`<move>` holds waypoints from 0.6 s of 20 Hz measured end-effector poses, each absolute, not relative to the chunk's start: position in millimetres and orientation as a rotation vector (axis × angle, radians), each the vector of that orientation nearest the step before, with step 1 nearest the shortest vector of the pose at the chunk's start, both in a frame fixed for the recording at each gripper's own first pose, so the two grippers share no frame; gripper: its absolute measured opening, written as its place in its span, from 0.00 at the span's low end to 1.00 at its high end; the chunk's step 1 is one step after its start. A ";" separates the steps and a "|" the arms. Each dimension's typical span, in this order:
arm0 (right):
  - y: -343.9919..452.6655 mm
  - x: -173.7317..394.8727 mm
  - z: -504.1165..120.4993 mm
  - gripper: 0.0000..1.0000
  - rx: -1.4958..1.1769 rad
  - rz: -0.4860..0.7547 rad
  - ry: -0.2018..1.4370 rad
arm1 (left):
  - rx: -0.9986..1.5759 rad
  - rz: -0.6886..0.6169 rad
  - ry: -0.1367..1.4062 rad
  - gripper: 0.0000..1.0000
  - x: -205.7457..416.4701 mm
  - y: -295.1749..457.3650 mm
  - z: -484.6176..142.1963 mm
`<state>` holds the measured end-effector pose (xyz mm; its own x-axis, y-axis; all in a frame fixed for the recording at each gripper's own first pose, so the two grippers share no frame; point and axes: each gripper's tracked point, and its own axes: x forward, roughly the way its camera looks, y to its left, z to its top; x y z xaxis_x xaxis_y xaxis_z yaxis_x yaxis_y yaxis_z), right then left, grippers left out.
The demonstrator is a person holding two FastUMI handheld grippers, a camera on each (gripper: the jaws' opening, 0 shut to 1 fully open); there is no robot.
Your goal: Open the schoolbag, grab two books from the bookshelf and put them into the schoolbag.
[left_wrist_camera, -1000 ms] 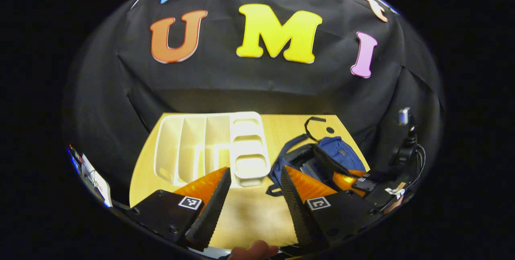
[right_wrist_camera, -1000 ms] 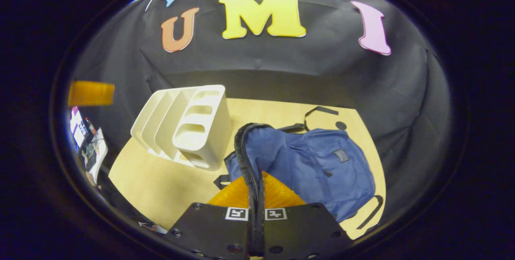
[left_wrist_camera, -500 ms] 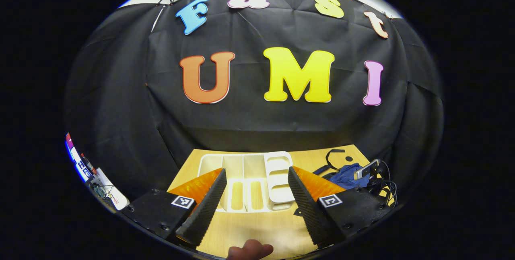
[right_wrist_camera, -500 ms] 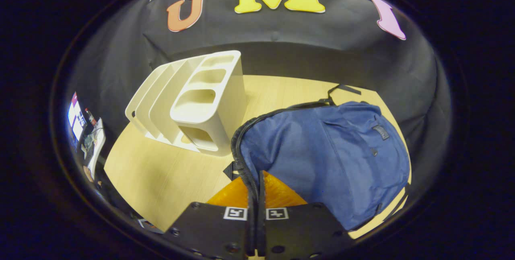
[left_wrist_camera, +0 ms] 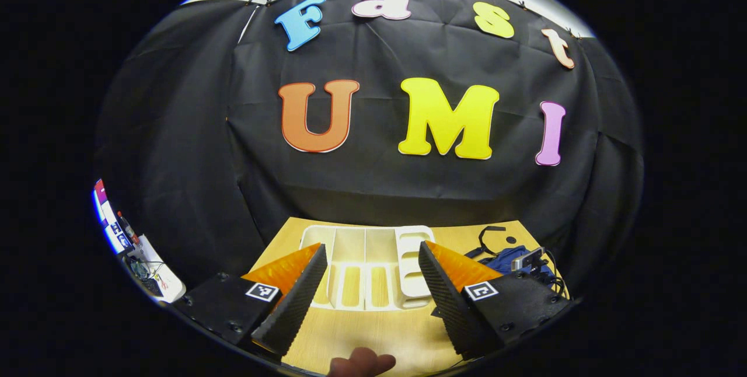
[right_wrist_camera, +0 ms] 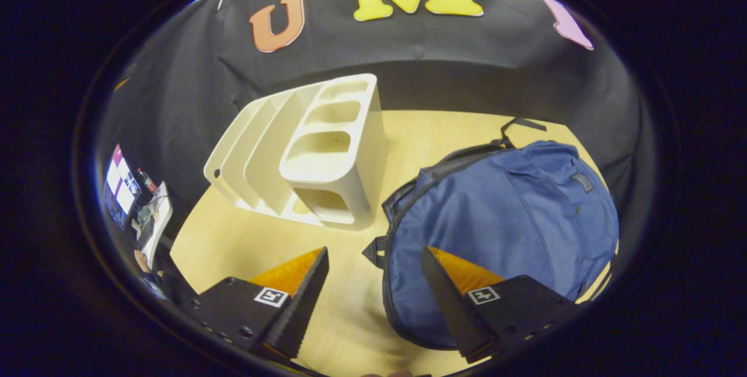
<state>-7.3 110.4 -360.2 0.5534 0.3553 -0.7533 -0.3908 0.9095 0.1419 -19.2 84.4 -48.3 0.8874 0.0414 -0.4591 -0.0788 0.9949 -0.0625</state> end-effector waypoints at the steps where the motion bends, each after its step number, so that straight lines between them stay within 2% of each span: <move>1: 108.0 -0.4 -345.3 0.96 -0.054 0.423 0.837 | -0.070 0.073 0.454 0.99 -15.4 88.4 -44.3; 2: 101.9 6.9 -326.2 0.94 -0.073 0.393 0.781 | -0.060 0.083 0.430 0.99 -13.1 91.1 -40.4; 3: 95.6 18.7 -301.5 0.97 -0.085 0.363 0.710 | -0.055 0.086 0.412 0.99 -10.9 92.4 -38.2; 7: 81.2 56.2 -182.2 0.97 -0.072 0.257 0.417 | -0.027 0.072 0.352 0.99 -0.9 90.3 -27.3; 12: 73.6 55.1 -67.4 0.94 -0.083 0.182 0.169 | -0.015 0.054 0.281 0.99 8.9 72.9 -11.6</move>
<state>55.1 73.6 -67.4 0.9692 0.1733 -0.1749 -0.1873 0.9800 -0.0670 8.9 72.9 -11.6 0.9595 0.0508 -0.2772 -0.0550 0.9985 -0.0077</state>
